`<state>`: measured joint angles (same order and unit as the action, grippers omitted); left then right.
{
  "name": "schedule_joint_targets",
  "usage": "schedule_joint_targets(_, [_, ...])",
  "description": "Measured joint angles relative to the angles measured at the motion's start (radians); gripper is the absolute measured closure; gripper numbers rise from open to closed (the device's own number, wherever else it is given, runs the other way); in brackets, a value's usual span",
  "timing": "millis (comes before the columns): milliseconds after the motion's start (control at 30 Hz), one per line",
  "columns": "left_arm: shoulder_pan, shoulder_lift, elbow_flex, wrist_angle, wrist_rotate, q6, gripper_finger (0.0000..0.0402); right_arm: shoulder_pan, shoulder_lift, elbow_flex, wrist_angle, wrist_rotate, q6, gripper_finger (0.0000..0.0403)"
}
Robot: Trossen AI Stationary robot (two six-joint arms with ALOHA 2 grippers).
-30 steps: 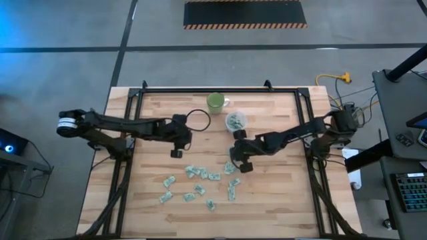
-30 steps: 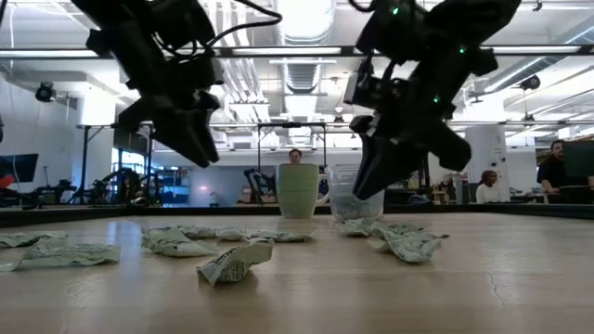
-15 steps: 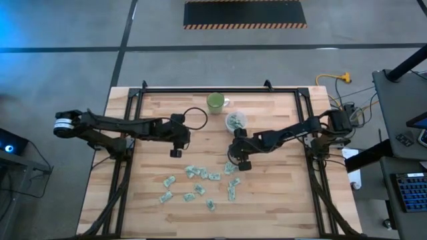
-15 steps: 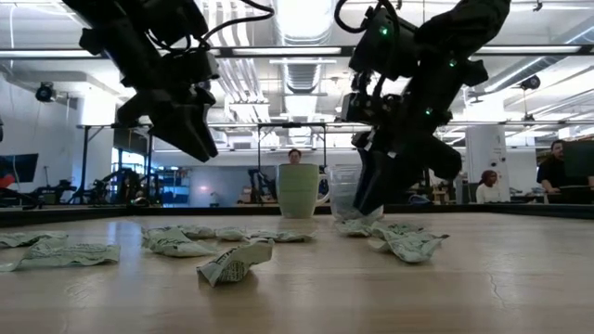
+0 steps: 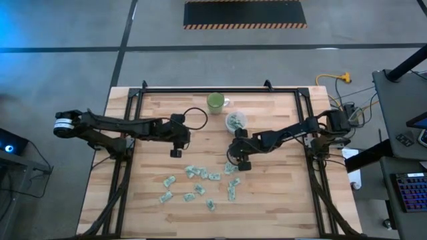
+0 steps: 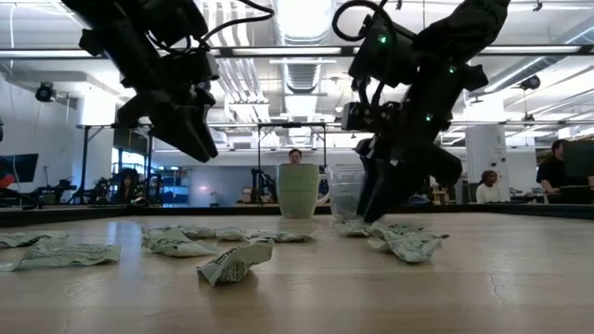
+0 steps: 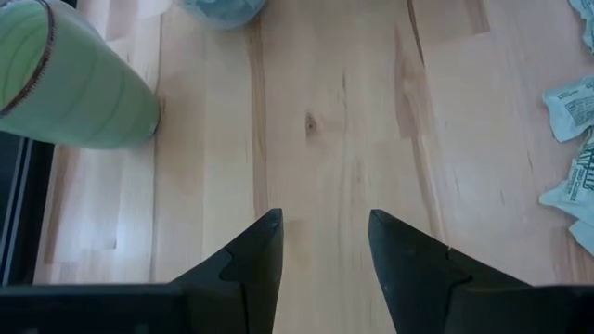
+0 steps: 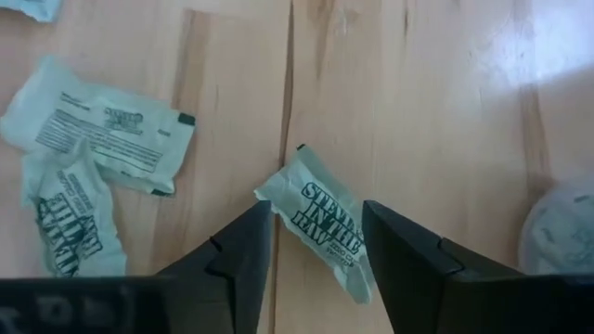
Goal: Pick and place Stevia / Truvia into bins
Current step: Put the stevia packet into the transparent container
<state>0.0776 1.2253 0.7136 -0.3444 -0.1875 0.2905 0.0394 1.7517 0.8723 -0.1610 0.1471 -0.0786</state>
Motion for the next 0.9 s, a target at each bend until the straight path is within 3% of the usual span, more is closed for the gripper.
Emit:
schedule_joint_targets(400, [0.001, 0.001, 0.000, 0.005, 0.002, 0.000, 0.0257, -0.006, 0.028, 0.008, -0.013, -0.003, -0.003, 0.0273])
schedule_joint_targets(600, [0.000, 0.001, 0.000, 0.005, 0.002, 0.000, 0.0257, -0.009, 0.025, 0.017, -0.027, -0.066, -0.008, 0.0313])
schedule_joint_targets(900, [0.000, 0.001, 0.000, 0.006, -0.001, 0.001, 0.0257, -0.008, 0.024, 0.063, -0.104, -0.077, -0.011, 0.0368])
